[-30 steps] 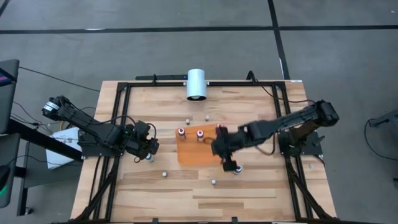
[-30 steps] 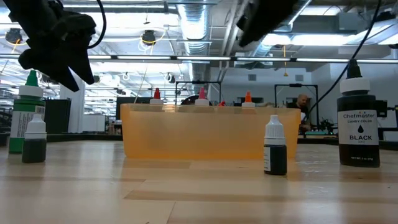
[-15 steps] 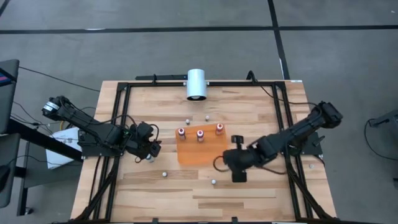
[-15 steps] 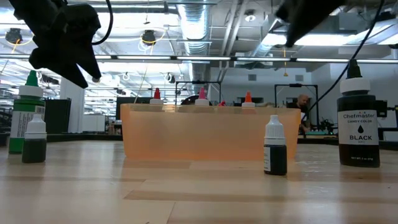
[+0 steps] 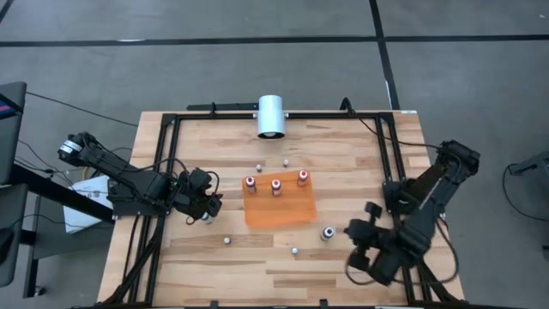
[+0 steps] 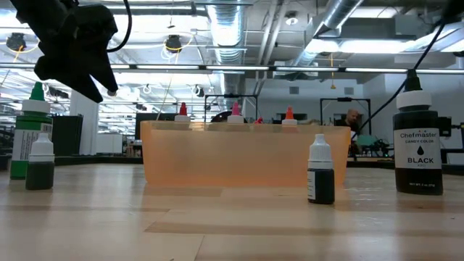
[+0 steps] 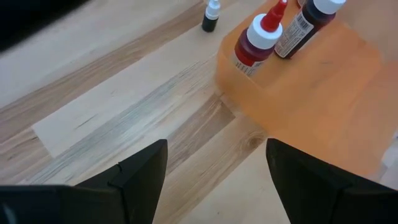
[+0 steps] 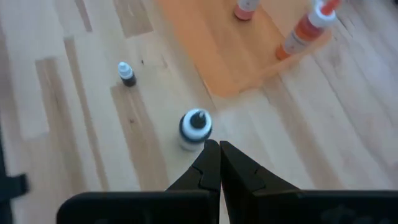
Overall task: Pick & Place food coloring
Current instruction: Put the large black food coloring bottle into the orange container
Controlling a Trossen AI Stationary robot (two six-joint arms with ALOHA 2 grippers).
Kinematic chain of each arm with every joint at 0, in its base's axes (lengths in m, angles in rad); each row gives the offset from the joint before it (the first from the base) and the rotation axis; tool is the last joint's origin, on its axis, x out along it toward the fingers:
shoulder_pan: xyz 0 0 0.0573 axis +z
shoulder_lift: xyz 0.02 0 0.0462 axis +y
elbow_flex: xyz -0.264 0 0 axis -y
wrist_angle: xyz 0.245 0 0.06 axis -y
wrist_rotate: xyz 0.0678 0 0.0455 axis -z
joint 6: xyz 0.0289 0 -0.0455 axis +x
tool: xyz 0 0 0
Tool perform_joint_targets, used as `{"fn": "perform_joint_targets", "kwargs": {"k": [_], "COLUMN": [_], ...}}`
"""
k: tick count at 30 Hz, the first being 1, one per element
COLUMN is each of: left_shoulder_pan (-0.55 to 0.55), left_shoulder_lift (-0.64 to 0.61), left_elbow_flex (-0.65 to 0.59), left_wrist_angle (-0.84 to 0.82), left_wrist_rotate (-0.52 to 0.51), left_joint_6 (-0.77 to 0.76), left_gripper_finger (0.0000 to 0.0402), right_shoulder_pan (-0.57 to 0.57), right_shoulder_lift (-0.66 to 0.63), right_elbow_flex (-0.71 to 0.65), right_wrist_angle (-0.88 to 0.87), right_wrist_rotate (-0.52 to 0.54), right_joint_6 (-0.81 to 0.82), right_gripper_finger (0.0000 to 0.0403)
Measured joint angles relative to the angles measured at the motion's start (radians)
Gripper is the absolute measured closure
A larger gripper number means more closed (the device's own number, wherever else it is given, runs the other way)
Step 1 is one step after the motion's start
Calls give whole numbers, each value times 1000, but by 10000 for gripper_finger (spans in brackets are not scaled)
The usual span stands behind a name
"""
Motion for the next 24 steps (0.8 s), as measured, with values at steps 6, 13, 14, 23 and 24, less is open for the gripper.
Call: {"fn": "perform_joint_targets", "kwargs": {"k": [6,13,14,23,24], "left_shoulder_pan": [0,0,0,0,0], "left_shoulder_lift": [0,0,0,0,0], "left_elbow_flex": [0,0,0,0,0], "left_wrist_angle": [0,0,0,0,0], "left_wrist_rotate": [-3,-3,-3,1,1], "left_joint_6": [-11,-25,-32,-55,-55], "left_gripper_finger": [136,136,136,136,136], "right_shoulder_pan": [125,183,182,174,174], "right_shoulder_lift": [37,76,78,78,78], "right_elbow_flex": [-28,-143,-157,-287,-296], "right_wrist_angle": [-4,96,123,302,319], "right_wrist_rotate": [111,118,118,147,161], "right_joint_6": [275,435,435,435,435], "right_gripper_finger": [403,403,403,339,327]}}
